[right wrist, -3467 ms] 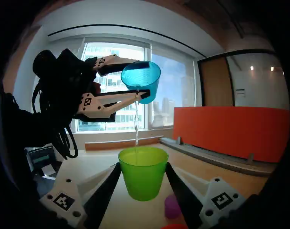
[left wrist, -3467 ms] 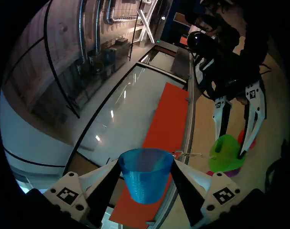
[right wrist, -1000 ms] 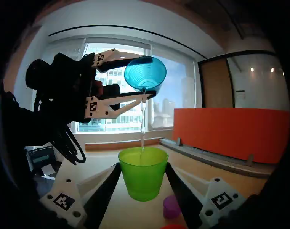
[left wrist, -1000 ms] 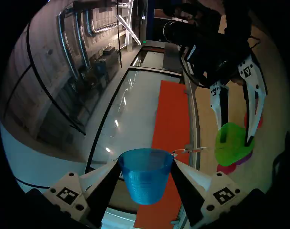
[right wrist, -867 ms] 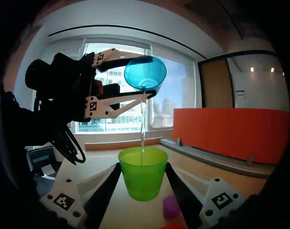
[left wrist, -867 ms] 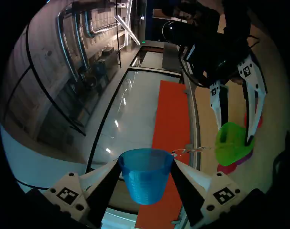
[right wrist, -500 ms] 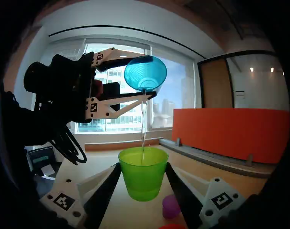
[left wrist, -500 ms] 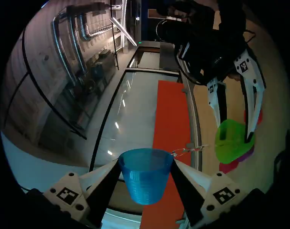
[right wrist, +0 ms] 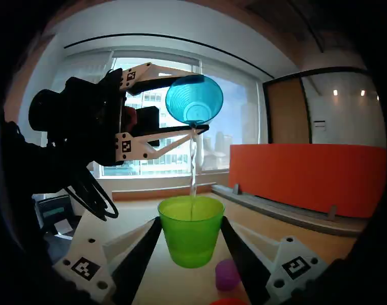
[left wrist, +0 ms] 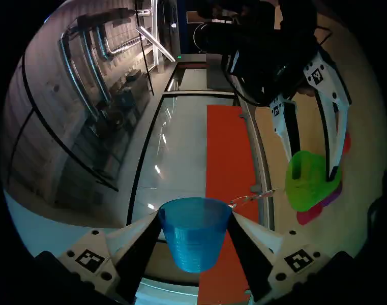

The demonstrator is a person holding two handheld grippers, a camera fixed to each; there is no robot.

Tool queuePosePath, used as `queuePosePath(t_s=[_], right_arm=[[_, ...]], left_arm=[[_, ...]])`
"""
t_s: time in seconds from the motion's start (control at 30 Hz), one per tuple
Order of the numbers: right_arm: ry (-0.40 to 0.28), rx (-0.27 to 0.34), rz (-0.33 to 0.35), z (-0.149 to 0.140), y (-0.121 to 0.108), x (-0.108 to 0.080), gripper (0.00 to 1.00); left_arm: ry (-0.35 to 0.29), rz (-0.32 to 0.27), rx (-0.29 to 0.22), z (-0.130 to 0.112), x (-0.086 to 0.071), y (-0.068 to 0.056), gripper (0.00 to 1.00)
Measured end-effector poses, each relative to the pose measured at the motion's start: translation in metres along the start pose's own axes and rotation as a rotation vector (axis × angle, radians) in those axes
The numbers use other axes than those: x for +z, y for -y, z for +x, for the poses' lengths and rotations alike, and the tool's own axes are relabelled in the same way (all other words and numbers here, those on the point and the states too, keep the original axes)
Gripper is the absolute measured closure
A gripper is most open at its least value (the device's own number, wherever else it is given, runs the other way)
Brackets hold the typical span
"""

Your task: Pour water

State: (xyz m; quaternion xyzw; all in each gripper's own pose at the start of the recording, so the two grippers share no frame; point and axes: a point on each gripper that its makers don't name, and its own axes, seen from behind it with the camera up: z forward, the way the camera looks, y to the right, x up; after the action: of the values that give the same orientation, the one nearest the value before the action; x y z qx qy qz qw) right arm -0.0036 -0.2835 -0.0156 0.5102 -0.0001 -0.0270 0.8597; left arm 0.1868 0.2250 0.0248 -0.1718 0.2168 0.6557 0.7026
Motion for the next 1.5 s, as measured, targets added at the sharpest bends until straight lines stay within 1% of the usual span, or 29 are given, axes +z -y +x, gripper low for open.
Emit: queuePosePath(t_s=[0.27,0.67,0.8,0.97,1.07,1.17,1.37,1.5], right_arm=[[0.0,0.0,0.0,0.001,0.0,0.001,0.13],[-0.003,-0.003,0.001,0.004,0.001,0.0,0.13],[-0.003,-0.003,0.0,0.004,0.001,0.0,0.13],[-0.003,-0.003,0.0,0.003,0.0,0.001,0.12],[-0.002,-0.002,-0.002,0.002,0.0,0.001,0.12],[-0.001,-0.001,-0.002,0.001,0.0,0.001,0.12],[0.0,-0.002,-0.002,0.003,0.0,0.002,0.12],[-0.001,-0.002,-0.004,0.003,0.0,0.002,0.13]], left_arm=[[-0.005,0.001,0.04,0.002,-0.002,0.004,0.13],[-0.016,0.01,0.099,0.009,-0.004,0.004,0.14],[-0.018,0.008,0.117,0.01,-0.004,0.003,0.13],[-0.018,0.002,0.132,0.01,-0.004,-0.002,0.13],[-0.018,0.0,0.132,0.011,-0.004,-0.005,0.13],[-0.02,-0.006,0.121,0.012,-0.005,-0.008,0.13],[-0.02,-0.009,0.094,0.011,-0.004,-0.005,0.13],[-0.014,-0.009,0.048,0.007,-0.003,-0.003,0.13]])
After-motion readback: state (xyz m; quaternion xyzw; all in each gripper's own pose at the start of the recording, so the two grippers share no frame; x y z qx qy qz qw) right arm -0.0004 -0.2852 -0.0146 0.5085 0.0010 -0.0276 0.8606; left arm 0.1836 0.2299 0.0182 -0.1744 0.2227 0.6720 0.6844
